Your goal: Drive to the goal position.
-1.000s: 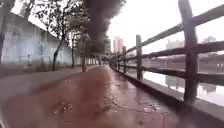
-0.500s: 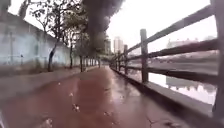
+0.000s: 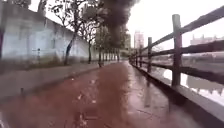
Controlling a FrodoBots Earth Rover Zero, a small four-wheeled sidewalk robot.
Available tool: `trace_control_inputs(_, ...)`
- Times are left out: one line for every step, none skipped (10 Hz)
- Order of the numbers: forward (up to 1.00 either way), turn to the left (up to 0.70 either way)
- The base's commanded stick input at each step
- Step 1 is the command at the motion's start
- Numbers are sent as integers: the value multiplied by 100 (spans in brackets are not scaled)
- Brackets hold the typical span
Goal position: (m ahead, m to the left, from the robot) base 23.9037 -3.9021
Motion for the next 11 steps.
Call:
trace_control_inputs(100, 0)
trace_control_inputs(100, 0)
trace_control_inputs(100, 0)
trace_control_inputs(100, 0)
trace_control_inputs(100, 0)
trace_control_inputs(100, 0)
trace_control_inputs(100, -3)
trace_control_inputs(100, -24)
trace_control_inputs(100, -40)
trace_control_inputs(100, -34)
trace_control_inputs(100, 0)
